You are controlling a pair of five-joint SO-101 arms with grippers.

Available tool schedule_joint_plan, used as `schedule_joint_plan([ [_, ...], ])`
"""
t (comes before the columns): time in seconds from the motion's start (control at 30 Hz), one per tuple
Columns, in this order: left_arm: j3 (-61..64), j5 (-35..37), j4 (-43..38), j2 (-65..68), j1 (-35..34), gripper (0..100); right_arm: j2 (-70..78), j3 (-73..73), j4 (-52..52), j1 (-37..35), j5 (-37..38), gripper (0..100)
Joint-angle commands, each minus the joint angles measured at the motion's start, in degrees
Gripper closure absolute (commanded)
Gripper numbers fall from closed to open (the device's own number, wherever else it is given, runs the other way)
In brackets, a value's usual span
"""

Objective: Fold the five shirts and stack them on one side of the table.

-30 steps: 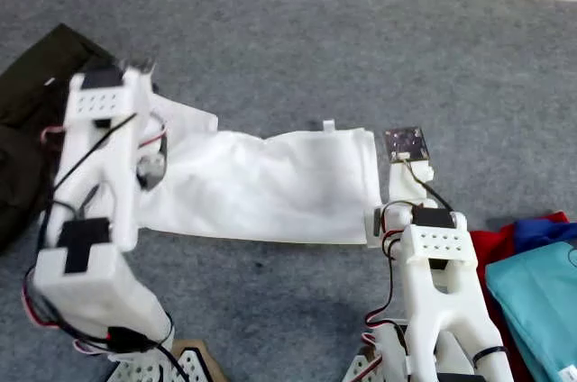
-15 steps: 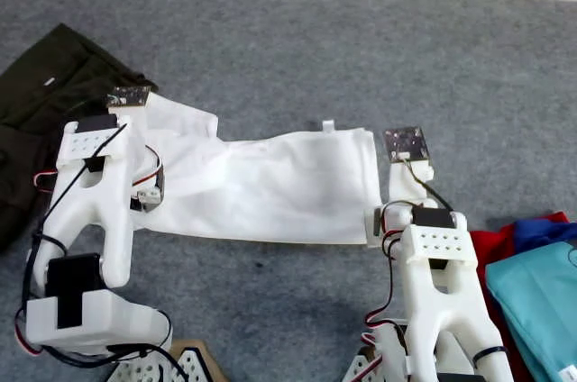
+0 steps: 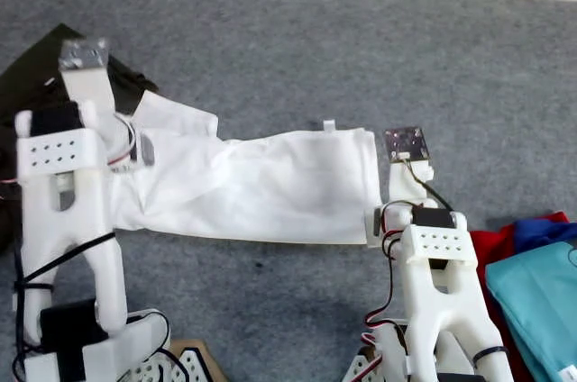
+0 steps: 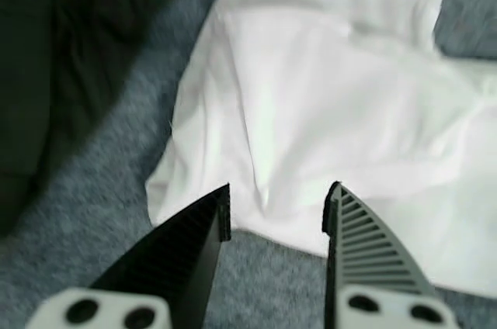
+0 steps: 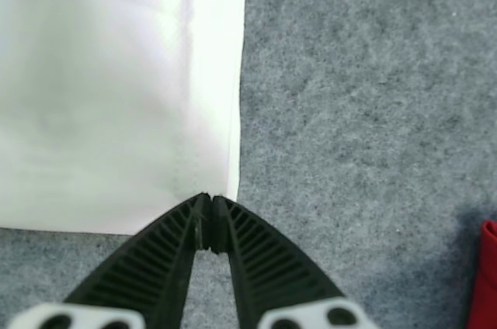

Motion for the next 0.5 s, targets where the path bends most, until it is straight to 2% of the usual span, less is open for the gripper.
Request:
schedule_joint_plan([
  [0.0, -13.93, 0.97, 2.73, 6.29, 2.86, 80, -0.31, -1.27, -0.75, 0.48, -0.09, 97.9],
  [0.23, -44.00, 3.78, 9.85, 36.18, 6.73, 80, -0.31, -1.27, -0.75, 0.48, -0.09, 97.9],
  [0.47, -76.62, 4.66, 15.65, 62.55, 5.85, 80, -0.31, -1.19, -0.75, 0.48, -0.09, 97.9],
])
